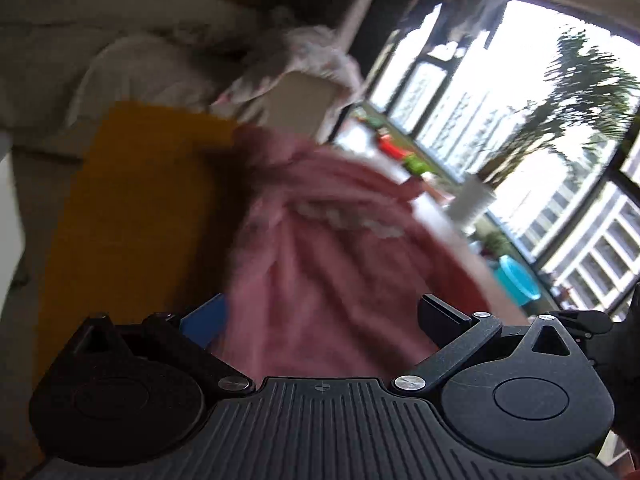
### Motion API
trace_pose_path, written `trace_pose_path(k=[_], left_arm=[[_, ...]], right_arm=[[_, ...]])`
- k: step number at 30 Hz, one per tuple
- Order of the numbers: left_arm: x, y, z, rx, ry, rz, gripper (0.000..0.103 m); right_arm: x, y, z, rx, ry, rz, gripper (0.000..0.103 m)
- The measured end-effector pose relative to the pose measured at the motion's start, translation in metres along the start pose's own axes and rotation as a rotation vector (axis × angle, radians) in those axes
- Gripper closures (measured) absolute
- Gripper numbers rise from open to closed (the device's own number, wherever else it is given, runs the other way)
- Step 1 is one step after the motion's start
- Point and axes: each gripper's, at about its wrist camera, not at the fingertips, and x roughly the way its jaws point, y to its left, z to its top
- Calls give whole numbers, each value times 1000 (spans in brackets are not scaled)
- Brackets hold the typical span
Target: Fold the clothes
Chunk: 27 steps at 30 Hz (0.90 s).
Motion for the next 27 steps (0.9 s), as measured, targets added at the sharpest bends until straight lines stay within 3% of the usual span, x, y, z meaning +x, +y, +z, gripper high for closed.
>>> trace_pose_path(k=[5, 7, 10, 13, 14, 15, 17, 19, 21, 27], left_arm=[[-6, 13, -12, 37, 19, 77, 0], [-6, 13, -14, 57, 22, 113, 0], [0, 13, -18, 84, 25, 150, 0], [7, 7, -24, 145, 17, 198, 7], [10, 2, -26, 190, 10, 242, 29], [13, -2, -26, 233, 4, 281, 60], [17, -8, -19, 301, 6, 315, 83], [16, -16, -9, 373, -3, 320, 89], [18, -31, -3, 454, -6, 290, 92], [29, -71, -28, 520, 115, 41, 93]], right_arm=[[10, 0, -6, 9, 35, 30, 63], [13, 1, -8, 13, 50, 43, 56], [1, -1, -11, 29, 16, 35, 47], [-6, -6, -13, 81, -11, 19, 45], [-6, -8, -13, 96, -17, 12, 45], [-7, -10, -14, 103, -20, 10, 45], [-8, -12, -15, 114, -28, 9, 44], [-7, -14, -15, 120, -36, 6, 44], [-8, -15, -15, 133, -48, 5, 44], [-16, -18, 1, 127, -89, -7, 43]])
